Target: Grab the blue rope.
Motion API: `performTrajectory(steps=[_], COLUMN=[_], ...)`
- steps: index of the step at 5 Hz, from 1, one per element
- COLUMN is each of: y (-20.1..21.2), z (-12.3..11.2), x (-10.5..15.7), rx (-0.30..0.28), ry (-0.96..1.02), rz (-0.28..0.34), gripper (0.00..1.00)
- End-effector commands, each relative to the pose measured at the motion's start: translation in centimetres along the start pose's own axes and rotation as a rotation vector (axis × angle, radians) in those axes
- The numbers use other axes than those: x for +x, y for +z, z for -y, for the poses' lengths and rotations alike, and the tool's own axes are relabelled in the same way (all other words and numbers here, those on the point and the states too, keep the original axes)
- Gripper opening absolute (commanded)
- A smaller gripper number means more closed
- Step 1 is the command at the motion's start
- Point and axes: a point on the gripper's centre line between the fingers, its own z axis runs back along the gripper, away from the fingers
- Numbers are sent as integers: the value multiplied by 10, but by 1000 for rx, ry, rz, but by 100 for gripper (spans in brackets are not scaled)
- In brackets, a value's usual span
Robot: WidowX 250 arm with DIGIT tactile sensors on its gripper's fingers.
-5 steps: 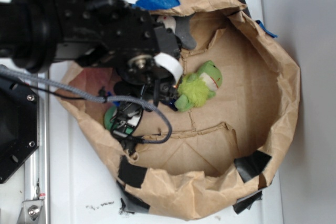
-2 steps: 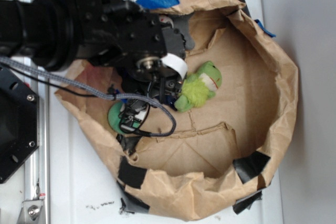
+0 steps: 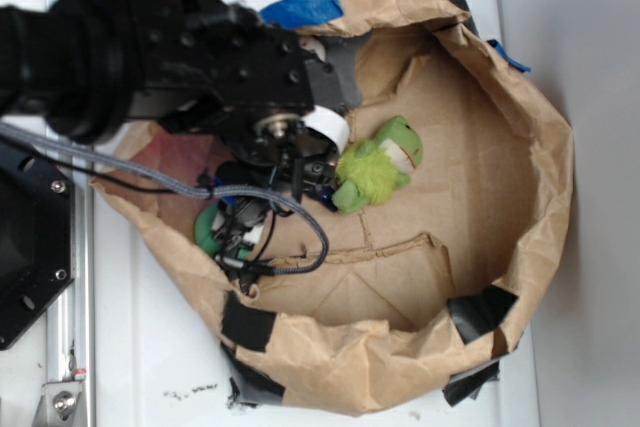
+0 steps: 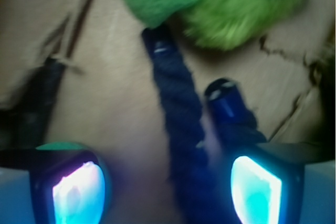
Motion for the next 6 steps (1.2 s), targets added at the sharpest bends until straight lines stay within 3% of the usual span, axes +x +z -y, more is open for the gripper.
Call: performTrajectory(steps=[1,2,3,6], y=[13,4,4,10], z=[-9,-16,-19,-26], x=[-5,-4,1,6], rx=[-36,-32,-45,-82], ry=[192,262,300,377], rz=[109,177,206,217], gripper=[100,100,100,100])
